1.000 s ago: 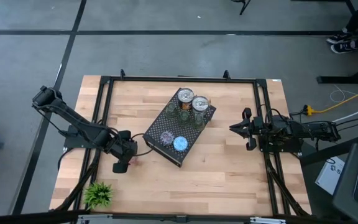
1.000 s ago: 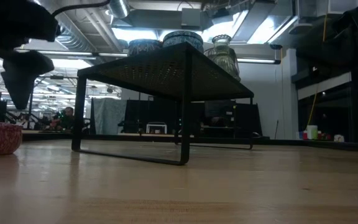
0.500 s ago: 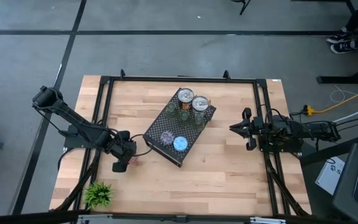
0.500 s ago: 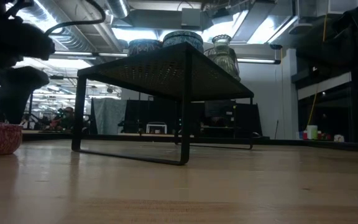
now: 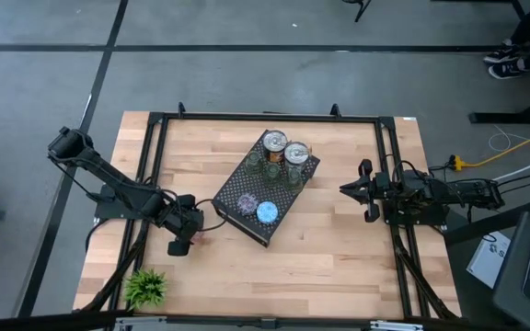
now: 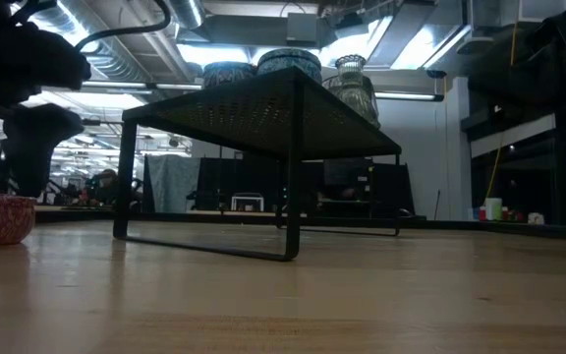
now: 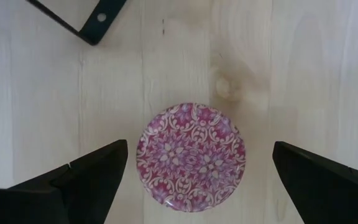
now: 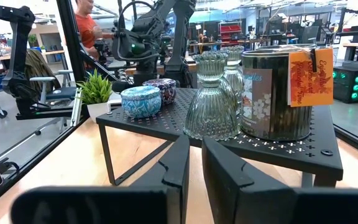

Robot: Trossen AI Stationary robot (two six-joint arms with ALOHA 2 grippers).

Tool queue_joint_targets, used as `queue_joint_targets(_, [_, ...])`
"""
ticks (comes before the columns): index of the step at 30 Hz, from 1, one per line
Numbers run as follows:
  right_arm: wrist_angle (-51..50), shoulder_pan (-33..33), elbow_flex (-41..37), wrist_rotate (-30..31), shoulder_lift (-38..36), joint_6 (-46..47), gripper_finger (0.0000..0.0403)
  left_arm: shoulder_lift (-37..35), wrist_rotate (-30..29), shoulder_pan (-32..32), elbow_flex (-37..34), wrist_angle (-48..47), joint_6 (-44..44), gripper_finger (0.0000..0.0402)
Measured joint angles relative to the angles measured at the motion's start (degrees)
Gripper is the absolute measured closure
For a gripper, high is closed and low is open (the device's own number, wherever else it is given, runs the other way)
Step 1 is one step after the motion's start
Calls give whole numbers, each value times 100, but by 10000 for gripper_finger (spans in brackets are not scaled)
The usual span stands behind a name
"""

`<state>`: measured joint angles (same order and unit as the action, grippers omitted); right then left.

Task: Pick & Place candle stick holders
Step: Put the pink scented candle on the shelf

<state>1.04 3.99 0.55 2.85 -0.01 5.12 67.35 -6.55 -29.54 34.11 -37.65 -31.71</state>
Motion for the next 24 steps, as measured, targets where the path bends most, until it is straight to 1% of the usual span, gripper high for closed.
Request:
queue_joint_targets(7, [0, 0, 1, 0, 0, 0, 355, 24, -258, 2, 0, 6, 317, 1])
queue_joint_targets(13, [0, 0, -1, 0, 0, 1, 355, 311, -84, 0, 0, 45, 396, 1])
queue_joint_targets(24, [0, 2, 0, 0, 0, 0, 355, 766, -91, 2, 0, 212, 396, 2])
